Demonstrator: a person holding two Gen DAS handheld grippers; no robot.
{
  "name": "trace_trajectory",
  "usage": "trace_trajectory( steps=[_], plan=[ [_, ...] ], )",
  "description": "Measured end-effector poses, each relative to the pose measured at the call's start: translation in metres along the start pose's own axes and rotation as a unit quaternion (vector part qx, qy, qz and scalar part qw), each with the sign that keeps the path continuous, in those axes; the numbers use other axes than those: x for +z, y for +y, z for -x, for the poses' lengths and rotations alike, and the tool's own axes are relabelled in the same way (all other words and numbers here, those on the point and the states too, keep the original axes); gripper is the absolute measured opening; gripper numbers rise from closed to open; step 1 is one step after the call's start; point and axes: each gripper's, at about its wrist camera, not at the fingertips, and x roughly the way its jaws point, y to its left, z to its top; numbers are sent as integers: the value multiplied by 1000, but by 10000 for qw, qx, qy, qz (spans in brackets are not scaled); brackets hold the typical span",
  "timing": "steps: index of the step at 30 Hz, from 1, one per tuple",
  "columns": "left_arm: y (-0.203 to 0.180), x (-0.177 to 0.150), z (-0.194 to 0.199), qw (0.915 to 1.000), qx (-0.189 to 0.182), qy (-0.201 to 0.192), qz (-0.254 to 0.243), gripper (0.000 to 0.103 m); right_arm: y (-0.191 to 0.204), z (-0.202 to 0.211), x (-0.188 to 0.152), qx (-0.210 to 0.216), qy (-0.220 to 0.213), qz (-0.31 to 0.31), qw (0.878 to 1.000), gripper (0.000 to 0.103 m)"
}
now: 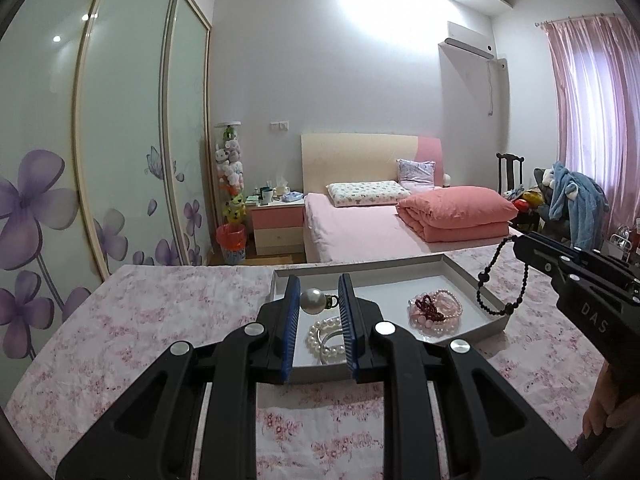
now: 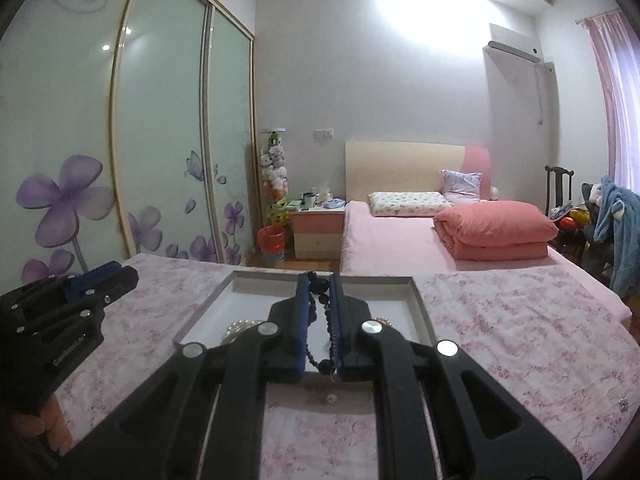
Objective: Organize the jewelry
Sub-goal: 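Carry the black bracelet and pearl earring into the tray with both grippers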
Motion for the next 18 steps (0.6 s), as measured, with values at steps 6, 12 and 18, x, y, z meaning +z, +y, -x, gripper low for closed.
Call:
trace_trajectory(
  steps=[6, 12, 18],
  plan=[
    [-4, 1, 0, 10000, 57, -61, -28, 20, -3, 0, 3, -86, -113, 2, 9999, 11],
    [-4, 3, -1, 10000, 35, -47, -44, 20, -1, -1, 3, -96, -130, 36, 9999, 11],
    [-1, 5, -11, 9999, -61, 62, 54, 20, -2, -7, 5, -108, -154, 31, 9998, 11]
  ],
)
